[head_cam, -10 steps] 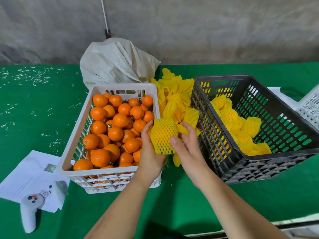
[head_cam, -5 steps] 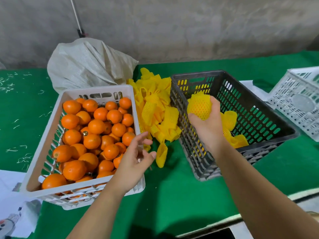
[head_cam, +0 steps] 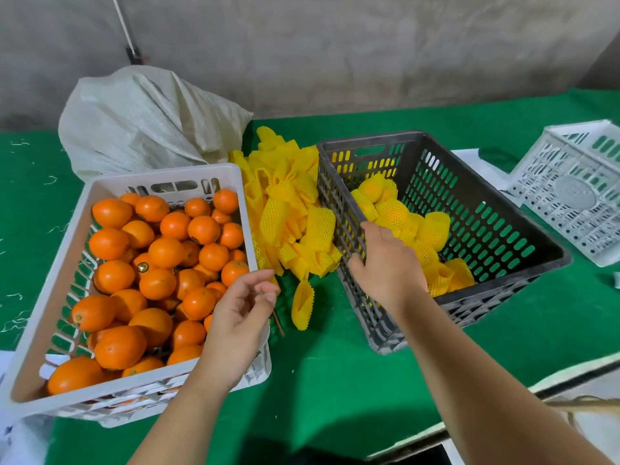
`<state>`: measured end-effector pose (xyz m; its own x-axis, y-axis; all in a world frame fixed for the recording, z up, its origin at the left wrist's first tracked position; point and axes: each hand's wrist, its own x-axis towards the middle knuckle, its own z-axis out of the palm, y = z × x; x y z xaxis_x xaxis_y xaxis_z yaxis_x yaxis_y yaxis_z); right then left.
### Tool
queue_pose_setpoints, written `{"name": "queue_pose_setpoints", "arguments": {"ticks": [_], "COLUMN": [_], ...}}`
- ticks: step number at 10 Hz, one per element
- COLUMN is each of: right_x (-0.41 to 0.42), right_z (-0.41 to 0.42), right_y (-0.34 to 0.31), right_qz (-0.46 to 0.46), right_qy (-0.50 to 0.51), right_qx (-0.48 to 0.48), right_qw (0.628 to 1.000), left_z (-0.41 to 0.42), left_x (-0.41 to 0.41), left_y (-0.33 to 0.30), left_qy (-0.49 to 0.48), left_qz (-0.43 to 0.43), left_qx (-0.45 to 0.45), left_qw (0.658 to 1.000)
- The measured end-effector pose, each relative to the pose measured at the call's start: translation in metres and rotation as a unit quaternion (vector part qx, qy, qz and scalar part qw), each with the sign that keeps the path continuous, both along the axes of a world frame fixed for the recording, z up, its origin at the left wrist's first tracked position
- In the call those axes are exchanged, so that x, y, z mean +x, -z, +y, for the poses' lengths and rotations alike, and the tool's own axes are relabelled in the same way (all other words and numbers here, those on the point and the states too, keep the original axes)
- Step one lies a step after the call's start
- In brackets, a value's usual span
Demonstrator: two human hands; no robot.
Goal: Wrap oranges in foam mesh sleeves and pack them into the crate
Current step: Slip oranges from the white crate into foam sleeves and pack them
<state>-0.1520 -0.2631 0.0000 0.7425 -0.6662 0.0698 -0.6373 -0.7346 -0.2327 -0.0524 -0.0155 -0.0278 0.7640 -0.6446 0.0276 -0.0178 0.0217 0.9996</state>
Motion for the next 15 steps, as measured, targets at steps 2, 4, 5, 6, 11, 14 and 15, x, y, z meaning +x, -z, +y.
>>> {"name": "queue_pose_setpoints", "arguments": {"ticks": [2, 4, 5, 6, 11, 14, 15], "right_x": [0.010, 0.039, 0.045, 0.049, 0.046, 0.047, 0.045], "right_z": [0.030, 0.076, 0.091, 0.098, 0.151, 0.142, 0.140], "right_y": [0.020, 0.090, 0.109, 0.114, 0.052, 0.058, 0.060], "right_qz": [-0.015, 0.170, 0.051, -0.075, -0.305, -0.332, -0.308], "right_qy": [-0.065, -0.025, 0.074, 0.112, -0.010, -0.009, -0.002], "right_qx": [-0.121, 0.382, 0.526, 0.495, 0.504, 0.526, 0.513], "right_qw": [0.990, 0.908, 0.846, 0.858, 0.808, 0.783, 0.801], "left_z": [0.007, 0.020, 0.013, 0.007, -0.020, -0.016, -0.019], "left_x": [0.029, 0.094, 0.096, 0.092, 0.085, 0.092, 0.092], "left_y": [-0.005, 0.022, 0.034, 0.045, 0.046, 0.061, 0.063], "left_qy": [-0.024, 0.075, 0.213, 0.267, 0.315, 0.319, 0.353], "left_qz": [0.158, -0.452, -0.318, -0.231, -0.030, -0.146, -0.216], "left_qx": [0.011, 0.478, 0.649, 0.680, 0.662, 0.677, 0.661], "left_qw": [0.987, 0.749, 0.658, 0.643, 0.679, 0.647, 0.626]}}
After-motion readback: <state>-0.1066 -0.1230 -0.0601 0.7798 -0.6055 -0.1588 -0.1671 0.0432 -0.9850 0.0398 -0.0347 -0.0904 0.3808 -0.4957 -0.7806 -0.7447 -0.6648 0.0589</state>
